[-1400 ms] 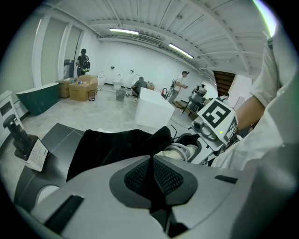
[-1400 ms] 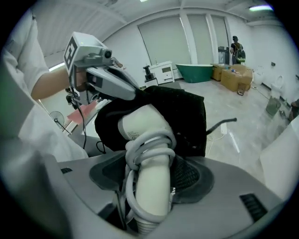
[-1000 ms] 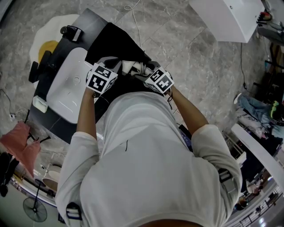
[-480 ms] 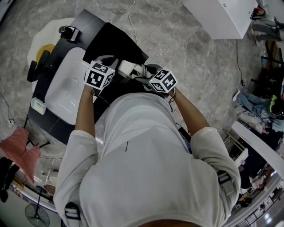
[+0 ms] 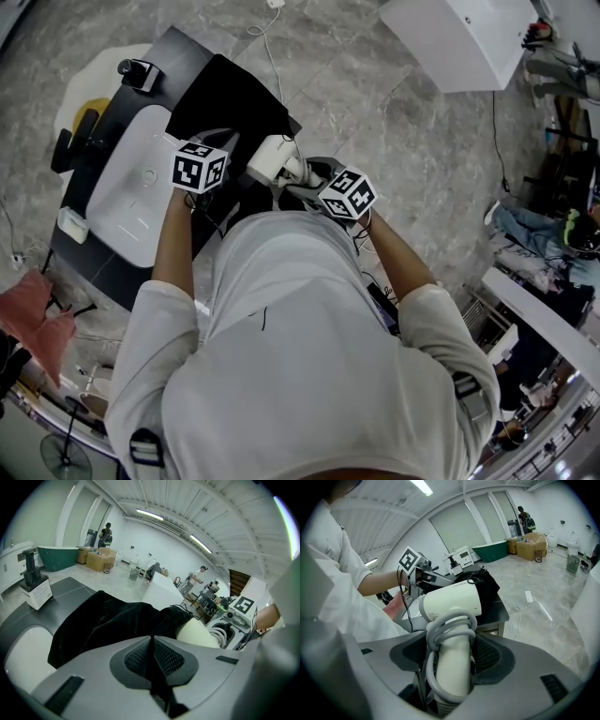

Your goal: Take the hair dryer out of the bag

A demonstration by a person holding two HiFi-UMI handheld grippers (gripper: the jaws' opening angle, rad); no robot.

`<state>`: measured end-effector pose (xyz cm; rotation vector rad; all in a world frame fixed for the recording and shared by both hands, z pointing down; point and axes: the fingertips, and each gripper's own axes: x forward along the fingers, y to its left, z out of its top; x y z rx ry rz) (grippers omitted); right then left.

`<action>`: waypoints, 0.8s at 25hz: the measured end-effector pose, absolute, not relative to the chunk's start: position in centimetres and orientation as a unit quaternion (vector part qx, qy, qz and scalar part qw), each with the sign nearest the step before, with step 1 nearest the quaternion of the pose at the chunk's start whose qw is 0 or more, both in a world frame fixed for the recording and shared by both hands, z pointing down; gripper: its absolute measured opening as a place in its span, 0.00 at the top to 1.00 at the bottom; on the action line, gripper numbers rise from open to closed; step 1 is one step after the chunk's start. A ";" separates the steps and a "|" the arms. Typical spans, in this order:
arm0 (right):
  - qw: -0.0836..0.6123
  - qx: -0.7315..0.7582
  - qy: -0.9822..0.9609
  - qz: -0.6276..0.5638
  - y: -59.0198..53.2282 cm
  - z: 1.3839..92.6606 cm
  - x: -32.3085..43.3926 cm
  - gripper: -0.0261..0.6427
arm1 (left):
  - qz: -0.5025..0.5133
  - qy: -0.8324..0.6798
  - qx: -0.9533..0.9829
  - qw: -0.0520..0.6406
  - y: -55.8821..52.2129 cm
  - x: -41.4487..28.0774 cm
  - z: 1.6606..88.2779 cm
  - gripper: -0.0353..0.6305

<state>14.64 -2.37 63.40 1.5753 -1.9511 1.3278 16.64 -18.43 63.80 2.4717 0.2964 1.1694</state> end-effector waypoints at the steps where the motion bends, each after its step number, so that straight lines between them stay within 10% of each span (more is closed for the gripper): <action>1: 0.150 0.548 -0.684 0.458 -2.0 63.0 14.7 0.54 | 0.417 0.102 0.882 0.196 -18.2 16.6 63.8 0.90; 11: 0.097 0.561 -0.711 0.412 0.3 59.2 19.0 0.54 | 0.452 0.046 0.877 0.155 -13.8 15.9 64.8 0.89; 20: 0.077 0.576 -0.713 0.391 -0.8 58.5 22.0 0.54 | 0.445 -0.041 0.878 0.173 -12.2 15.1 64.6 0.56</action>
